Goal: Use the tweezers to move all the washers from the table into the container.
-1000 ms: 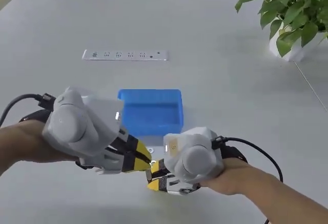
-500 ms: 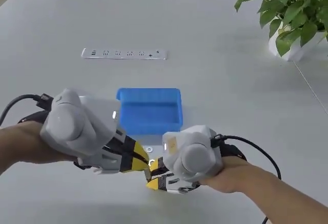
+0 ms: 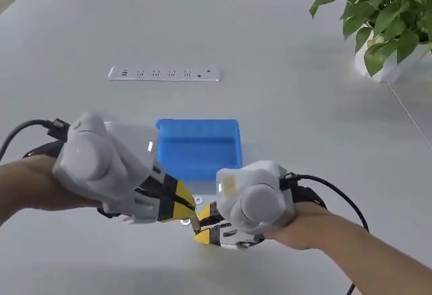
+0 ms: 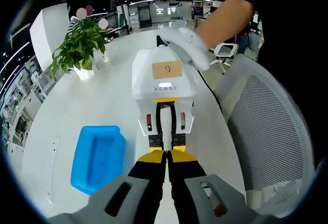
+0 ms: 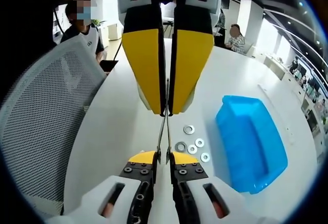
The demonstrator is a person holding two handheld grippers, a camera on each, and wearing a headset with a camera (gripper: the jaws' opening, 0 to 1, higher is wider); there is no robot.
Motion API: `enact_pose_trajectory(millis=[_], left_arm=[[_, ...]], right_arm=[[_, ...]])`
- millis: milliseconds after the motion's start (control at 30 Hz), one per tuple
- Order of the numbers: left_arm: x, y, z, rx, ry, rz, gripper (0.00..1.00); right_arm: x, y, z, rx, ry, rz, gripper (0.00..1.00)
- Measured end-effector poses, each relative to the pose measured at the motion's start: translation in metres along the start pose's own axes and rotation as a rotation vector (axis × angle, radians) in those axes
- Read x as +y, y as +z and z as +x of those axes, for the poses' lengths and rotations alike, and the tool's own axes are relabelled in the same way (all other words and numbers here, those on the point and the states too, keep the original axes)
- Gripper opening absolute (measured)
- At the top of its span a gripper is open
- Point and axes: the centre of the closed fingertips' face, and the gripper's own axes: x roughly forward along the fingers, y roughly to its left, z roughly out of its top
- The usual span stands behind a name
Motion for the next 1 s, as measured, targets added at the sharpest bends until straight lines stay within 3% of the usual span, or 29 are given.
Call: enact_pose_trajectory(millis=[1000], left_arm=[[0.019, -0.004, 0.006, 0.022, 0.004, 0.012, 0.06]], right_arm=[[-0.020, -0.006, 0.003, 0.003, -0.015, -0.004, 0.12]])
